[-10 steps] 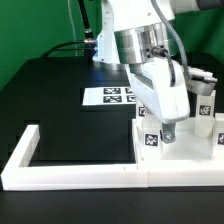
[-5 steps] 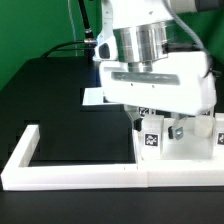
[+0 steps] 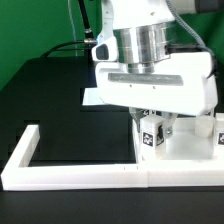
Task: Assemble square table
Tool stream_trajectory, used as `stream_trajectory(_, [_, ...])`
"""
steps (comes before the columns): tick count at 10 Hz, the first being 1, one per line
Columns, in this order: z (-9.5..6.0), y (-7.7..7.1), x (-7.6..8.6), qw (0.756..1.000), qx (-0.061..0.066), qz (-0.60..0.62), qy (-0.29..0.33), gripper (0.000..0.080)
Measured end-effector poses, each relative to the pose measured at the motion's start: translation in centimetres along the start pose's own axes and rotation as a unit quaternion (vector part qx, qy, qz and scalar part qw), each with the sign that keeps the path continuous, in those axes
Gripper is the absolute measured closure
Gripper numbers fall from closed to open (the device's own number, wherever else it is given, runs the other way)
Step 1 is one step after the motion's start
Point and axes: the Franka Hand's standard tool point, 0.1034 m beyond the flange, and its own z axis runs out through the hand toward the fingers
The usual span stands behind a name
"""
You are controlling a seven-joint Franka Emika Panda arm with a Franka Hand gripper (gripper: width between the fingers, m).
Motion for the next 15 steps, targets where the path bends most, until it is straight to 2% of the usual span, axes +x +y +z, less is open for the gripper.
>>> stream_trajectory(2, [0.0, 0.0, 0.0, 0.997, 0.0, 0.076, -0.001, 0.0505])
stream_trajectory(3, [-0.1, -0.1, 0.3, 0.98, -0.007, 0.198, -0.012, 0.0505])
stream_trajectory(4, [-0.1, -0.4, 0.3, 0.95, -0.017, 0.312, -0.03, 0.0505])
stream_trajectory(5, [0.2, -0.8, 0.2, 0.907, -0.011, 0.418, -0.047, 0.0505])
stream_trajectory(6, [0.2, -0.9, 0.2, 0.881, -0.008, 0.471, -0.053, 0.0506])
stream_trajectory(8, [0.2, -0.8, 0.1, 0.856, -0.013, 0.515, -0.053, 0.0506])
stream_trajectory(9, [0.2, -0.7, 0.1, 0.861, -0.013, 0.506, -0.052, 0.0506])
stream_trajectory(10, [0.4, -0.6, 0.0, 0.886, -0.013, 0.462, -0.047, 0.0506])
stream_trajectory(11, [0.9, -0.3, -0.5, 0.937, -0.016, 0.348, -0.031, 0.0334])
stream_trajectory(12, [1.2, -0.6, -1.3, 0.969, -0.017, 0.246, -0.034, 0.0194])
stream_trajectory(13, [1.0, -0.9, -1.8, 0.98, -0.015, 0.192, -0.04, 0.0164])
stream_trajectory(15, [1.1, -0.7, -1.6, 0.993, -0.012, 0.115, -0.04, 0.0152])
